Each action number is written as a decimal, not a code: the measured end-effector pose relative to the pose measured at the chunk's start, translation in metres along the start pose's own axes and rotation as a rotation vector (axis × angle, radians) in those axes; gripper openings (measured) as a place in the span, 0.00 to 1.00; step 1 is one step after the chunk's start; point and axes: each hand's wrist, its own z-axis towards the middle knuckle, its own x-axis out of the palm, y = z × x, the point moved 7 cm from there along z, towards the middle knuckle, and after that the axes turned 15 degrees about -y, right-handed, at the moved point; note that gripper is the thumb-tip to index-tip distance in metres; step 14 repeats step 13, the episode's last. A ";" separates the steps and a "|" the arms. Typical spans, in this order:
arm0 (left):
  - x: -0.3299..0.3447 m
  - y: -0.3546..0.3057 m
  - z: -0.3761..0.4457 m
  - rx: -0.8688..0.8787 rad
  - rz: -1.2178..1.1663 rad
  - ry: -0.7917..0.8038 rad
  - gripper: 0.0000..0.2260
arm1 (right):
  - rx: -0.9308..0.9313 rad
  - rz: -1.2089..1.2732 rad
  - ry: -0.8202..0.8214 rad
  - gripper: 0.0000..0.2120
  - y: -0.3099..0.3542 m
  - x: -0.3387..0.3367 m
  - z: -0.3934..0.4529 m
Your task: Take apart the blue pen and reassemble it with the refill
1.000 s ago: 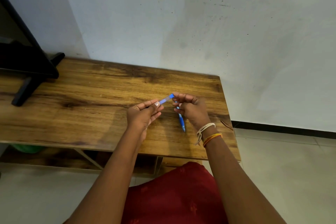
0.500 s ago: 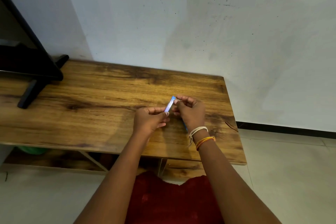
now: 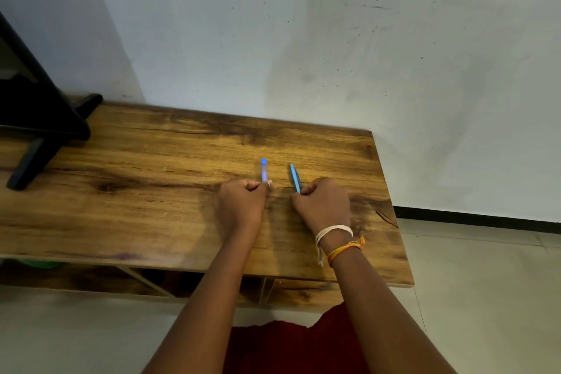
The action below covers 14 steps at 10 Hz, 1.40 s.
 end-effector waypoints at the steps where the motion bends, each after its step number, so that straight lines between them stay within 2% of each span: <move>1: 0.008 -0.007 0.004 0.045 0.007 -0.051 0.08 | 0.009 0.127 -0.089 0.07 0.004 0.005 0.005; 2: 0.009 -0.008 0.007 0.077 0.025 -0.090 0.08 | -0.015 0.203 -0.142 0.06 0.008 0.011 0.011; 4: 0.014 -0.007 0.015 0.117 0.043 -0.089 0.09 | -0.022 0.183 -0.196 0.08 0.013 0.021 0.010; 7: 0.016 -0.009 0.012 0.182 0.063 -0.087 0.06 | -0.050 0.153 -0.182 0.09 0.011 0.024 0.009; 9: 0.008 -0.010 0.005 0.268 -0.009 -0.125 0.07 | -0.026 0.202 -0.207 0.10 0.009 0.017 0.008; 11: 0.003 -0.011 0.006 0.288 -0.063 -0.158 0.07 | -0.021 0.191 -0.155 0.09 0.010 0.017 0.009; 12: 0.005 -0.013 0.008 0.250 -0.067 -0.128 0.06 | 0.004 0.181 -0.100 0.09 0.010 0.022 0.014; 13: 0.009 -0.014 0.014 0.133 -0.107 -0.065 0.09 | 0.016 0.049 0.035 0.11 0.017 0.023 0.018; 14: 0.009 -0.014 0.014 0.133 -0.107 -0.065 0.09 | 0.016 0.049 0.035 0.11 0.017 0.023 0.018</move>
